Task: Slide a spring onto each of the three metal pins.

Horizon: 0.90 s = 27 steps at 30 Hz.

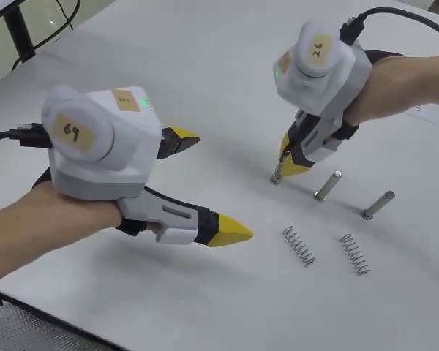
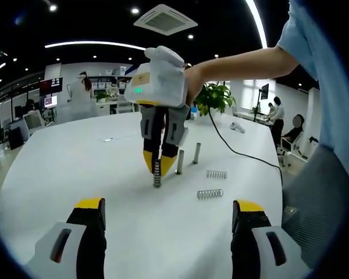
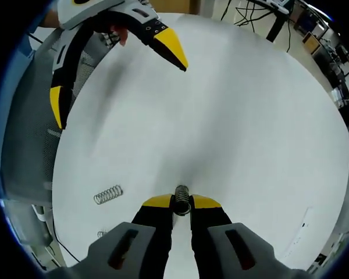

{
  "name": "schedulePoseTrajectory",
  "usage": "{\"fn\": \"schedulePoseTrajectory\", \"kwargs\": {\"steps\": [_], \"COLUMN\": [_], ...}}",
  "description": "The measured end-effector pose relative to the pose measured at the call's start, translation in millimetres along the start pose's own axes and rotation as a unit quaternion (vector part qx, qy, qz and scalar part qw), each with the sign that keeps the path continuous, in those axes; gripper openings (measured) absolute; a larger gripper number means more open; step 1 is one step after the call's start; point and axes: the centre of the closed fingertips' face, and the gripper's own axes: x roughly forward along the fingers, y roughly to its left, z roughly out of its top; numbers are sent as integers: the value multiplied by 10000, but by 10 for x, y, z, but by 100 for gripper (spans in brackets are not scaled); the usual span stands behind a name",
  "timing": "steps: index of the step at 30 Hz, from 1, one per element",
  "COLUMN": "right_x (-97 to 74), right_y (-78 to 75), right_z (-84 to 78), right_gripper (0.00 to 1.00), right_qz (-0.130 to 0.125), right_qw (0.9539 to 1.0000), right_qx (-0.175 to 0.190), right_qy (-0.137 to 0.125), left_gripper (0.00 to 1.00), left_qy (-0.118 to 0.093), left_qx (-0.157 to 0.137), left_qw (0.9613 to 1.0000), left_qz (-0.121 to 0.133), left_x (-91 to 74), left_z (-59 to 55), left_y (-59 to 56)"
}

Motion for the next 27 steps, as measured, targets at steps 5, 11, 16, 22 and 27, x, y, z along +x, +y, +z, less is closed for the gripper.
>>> {"fn": "schedulePoseTrajectory", "kwargs": {"steps": [5, 11, 16, 22, 27], "right_x": [19, 34, 38, 44, 49], "right_y": [1, -17, -15, -17, -7], "right_z": [-5, -3, 7, 5, 0], "right_gripper": [8, 8, 8, 8, 9], "right_qz": [-17, -46, -39, -20, 4], "right_qw": [10000, 10000, 10000, 10000, 10000], "right_qx": [31, 40, 66, 65, 75], "right_qy": [12, 22, 33, 35, 61], "left_gripper": [87, 87, 86, 86, 86], "left_qy": [3, -7, 0, -4, 2], "left_qx": [-2, 8, -18, -4, -10], "left_qw": [10000, 10000, 10000, 10000, 10000], "left_qz": [-8, 8, -1, 3, -9], "left_x": [2, 4, 7, 9, 11], "left_z": [-2, 2, 2, 4, 1], "left_y": [-4, 7, 7, 10, 4]}}
